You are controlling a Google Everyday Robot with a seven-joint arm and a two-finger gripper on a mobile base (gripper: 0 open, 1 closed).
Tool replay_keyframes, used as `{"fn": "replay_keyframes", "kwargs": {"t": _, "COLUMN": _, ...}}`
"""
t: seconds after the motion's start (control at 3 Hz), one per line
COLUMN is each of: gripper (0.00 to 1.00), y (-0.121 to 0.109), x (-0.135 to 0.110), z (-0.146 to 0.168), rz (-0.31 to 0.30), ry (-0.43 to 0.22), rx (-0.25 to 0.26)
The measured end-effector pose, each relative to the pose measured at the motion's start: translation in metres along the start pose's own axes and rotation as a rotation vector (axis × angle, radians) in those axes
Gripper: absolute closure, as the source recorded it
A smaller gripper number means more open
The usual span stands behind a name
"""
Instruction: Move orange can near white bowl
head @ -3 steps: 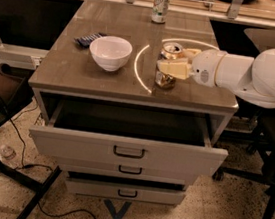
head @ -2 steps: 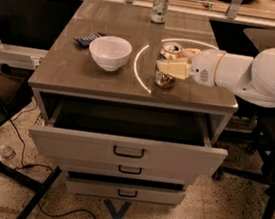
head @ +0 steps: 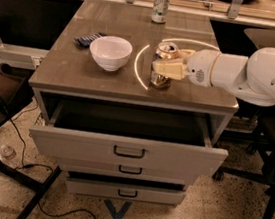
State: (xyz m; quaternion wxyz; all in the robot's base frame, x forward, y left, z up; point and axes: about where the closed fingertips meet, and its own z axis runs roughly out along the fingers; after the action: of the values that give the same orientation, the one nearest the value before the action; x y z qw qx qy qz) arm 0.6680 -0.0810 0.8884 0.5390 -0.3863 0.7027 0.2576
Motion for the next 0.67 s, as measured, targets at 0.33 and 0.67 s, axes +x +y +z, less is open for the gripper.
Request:
{"fn": "replay_keyframes", "kwargs": {"t": 0.33, "gripper": 1.0, "y": 0.0145, "x": -0.0016, "z": 0.0146, "rz": -0.005, "ry": 0.0, "rx": -0.05}}
{"fn": "replay_keyframes", "kwargs": {"t": 0.67, "gripper": 1.0, "y": 0.0146, "x": -0.003, "z": 0.0144, "rz": -0.005, "ry": 0.0, "rx": -0.051}}
